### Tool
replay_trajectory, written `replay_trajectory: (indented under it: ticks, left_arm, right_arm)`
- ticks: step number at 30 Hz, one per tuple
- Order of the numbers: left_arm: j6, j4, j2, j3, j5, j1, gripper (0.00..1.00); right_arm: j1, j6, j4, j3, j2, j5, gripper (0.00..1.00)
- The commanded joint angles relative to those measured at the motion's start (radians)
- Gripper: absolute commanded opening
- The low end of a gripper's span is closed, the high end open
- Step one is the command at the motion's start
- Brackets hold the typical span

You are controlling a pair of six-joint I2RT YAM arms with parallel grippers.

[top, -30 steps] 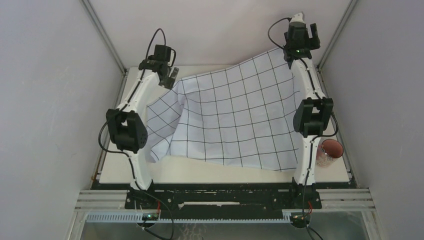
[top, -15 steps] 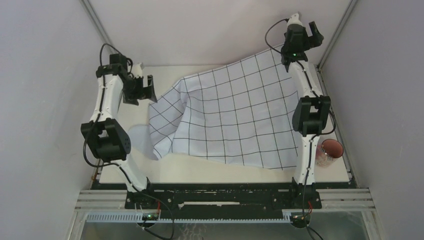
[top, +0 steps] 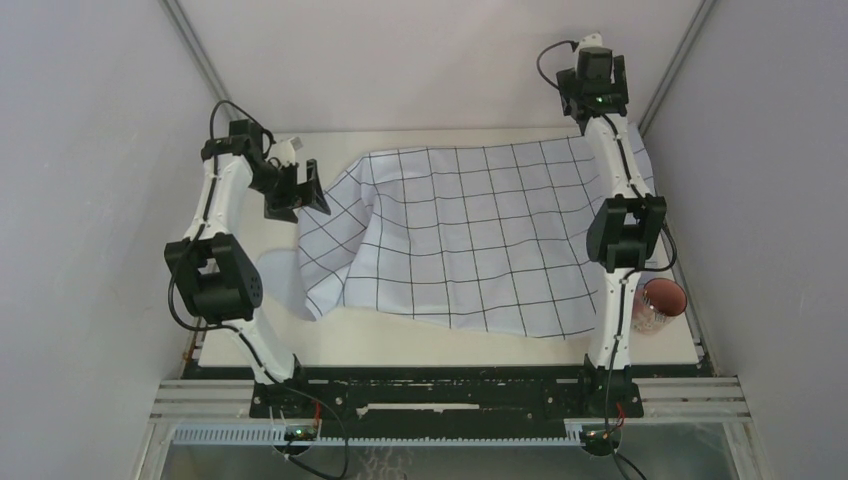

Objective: Set the dinner table for one person
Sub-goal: Flatten out the napkin at the center of the board.

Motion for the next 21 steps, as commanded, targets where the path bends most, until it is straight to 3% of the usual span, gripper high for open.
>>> replay_trajectory:
  ticks: [1, 3, 7, 10, 13, 16, 21]
  left_arm:
    - [0.002, 0.021, -0.06, 0.003, 0.037, -0.003, 1.0]
    - [0.015, 0.022, -0.065, -0.015, 0.015, -0.002, 1.0]
    - [0.045, 0.008, -0.08, -0.056, 0.019, -0.001, 1.0]
    - [0.054, -0.005, -0.081, -0.062, 0.047, 0.001, 1.0]
    - [0.045, 0.011, -0.058, -0.075, 0.038, 0.006, 1.0]
    - [0.052, -0.009, -0.026, -0.068, 0.033, 0.029, 1.0]
    - [0.053, 0.035, -0.077, -0.109, -0.047, 0.121, 1.0]
  right_arm:
    - [0.021, 0.092, -0.095, -0.013, -0.108, 0.009, 1.0]
    - [0.032, 0.047, -0.081, -0.076, -0.147, 0.039, 1.0]
    - [0.006, 0.206, -0.308, -0.009, -0.199, -0.28, 1.0]
    - [0.034, 0.22, -0.368, -0.053, -0.283, -0.374, 1.0]
    - [0.097, 0.19, -0.268, -0.296, -0.439, -0.379, 1.0]
    - [0.194, 0.116, -0.165, -0.476, -0.571, -0.275, 1.0]
    - [0.267, 0.062, -0.121, -0.584, -0.648, -0.206, 1.0]
